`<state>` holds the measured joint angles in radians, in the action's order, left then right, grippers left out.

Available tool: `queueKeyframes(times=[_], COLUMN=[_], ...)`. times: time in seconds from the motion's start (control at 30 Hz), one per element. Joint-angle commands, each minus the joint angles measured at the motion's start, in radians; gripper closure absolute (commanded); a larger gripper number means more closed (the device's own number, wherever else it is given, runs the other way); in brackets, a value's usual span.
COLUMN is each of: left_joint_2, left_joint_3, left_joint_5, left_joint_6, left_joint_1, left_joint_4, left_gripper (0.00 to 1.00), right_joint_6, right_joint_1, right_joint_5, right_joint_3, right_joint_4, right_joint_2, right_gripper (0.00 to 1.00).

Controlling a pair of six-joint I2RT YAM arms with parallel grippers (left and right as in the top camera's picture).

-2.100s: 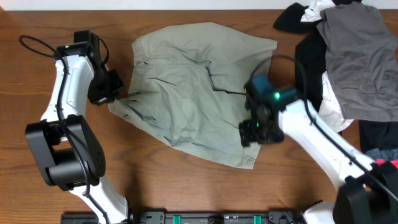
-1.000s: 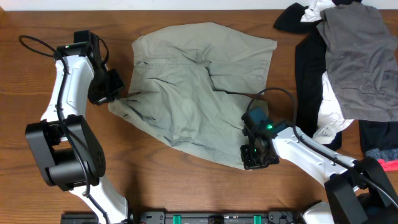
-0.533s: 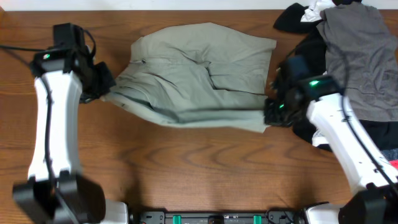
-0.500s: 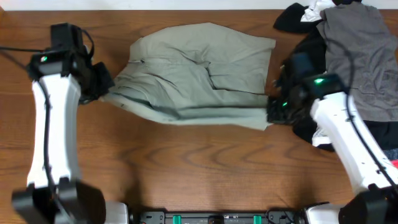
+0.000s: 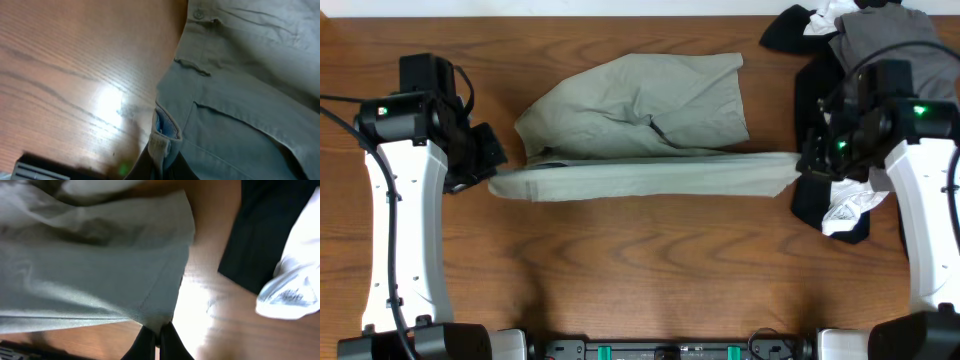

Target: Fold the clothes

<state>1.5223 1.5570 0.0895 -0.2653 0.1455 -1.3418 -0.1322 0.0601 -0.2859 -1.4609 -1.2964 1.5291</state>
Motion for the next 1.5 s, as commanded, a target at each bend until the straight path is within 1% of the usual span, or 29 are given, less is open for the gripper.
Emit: queueKeyframes(times=[0.0, 0.13, 0.3, 0.47, 0.67, 0.83, 1.07, 1.2, 1.3, 1.33, 1.43, 1.47], left_joint_2=[-0.033, -0.082, -0.108, -0.072, -0.010, 0.050, 0.144, 0.212, 0.270, 0.287, 0.333, 0.342], left_joint_3=[0.004, 0.004, 0.003, -0.039, -0.147, -0.204, -0.209, -0.209, -0.209, -0.209, -0.209, -0.209], left_joint_5=[-0.087, -0.114, -0.132, -0.131, -0.132, -0.131, -0.131, -0.131, -0.131, -0.132, -0.132, -0.132], left_joint_6=[-0.019, -0.059, -0.058, -0.070, -0.069, -0.070, -0.069, -0.069, -0.069, -0.069, -0.069, -0.069], left_joint_1=[0.019, 0.014, 0.014, 0.010, 0.008, 0.008, -0.011, -0.048, -0.084, -0.093, -0.113, -0.116], left_joint_4=[-0.019, -0.005, 0.101, 0.213, 0.405, 0.576, 0.791, 0.907, 1.000, 1.030, 1.137, 1.165], left_gripper=[0.94, 0.94, 0.94, 0.94, 0.94, 0.94, 0.94, 0.94, 0.94, 0.92, 0.71, 0.63], right_joint_6=[0.086, 0.080, 0.066, 0.066, 0.054, 0.055, 0.010, 0.009, -0.005, -0.012, -0.023, -0.034], right_joint_1=[0.023, 0.010, -0.018, -0.051, -0.086, -0.085, -0.095, -0.120, -0.136, -0.140, -0.144, -0.144], right_joint_5=[0.073, 0.071, 0.065, 0.064, 0.073, 0.074, 0.079, 0.080, 0.119, 0.138, 0.184, 0.200], right_joint_3=[-0.067, -0.071, -0.071, -0.071, -0.071, -0.071, -0.071, -0.071, -0.071, -0.071, -0.071, -0.071], right_joint_4=[0.017, 0.172, 0.394, 0.550, 0.711, 0.822, 0.975, 1.059, 1.116, 1.135, 1.192, 1.217], right_joint_2=[-0.033, -0.023, 0.037, 0.145, 0.278, 0.339, 0.404, 0.454, 0.500, 0.518, 0.563, 0.578], right_gripper=[0.99, 0.99, 0.99, 0.99, 0.99, 0.99, 0.99, 0.99, 0.99, 0.99, 0.99, 0.99])
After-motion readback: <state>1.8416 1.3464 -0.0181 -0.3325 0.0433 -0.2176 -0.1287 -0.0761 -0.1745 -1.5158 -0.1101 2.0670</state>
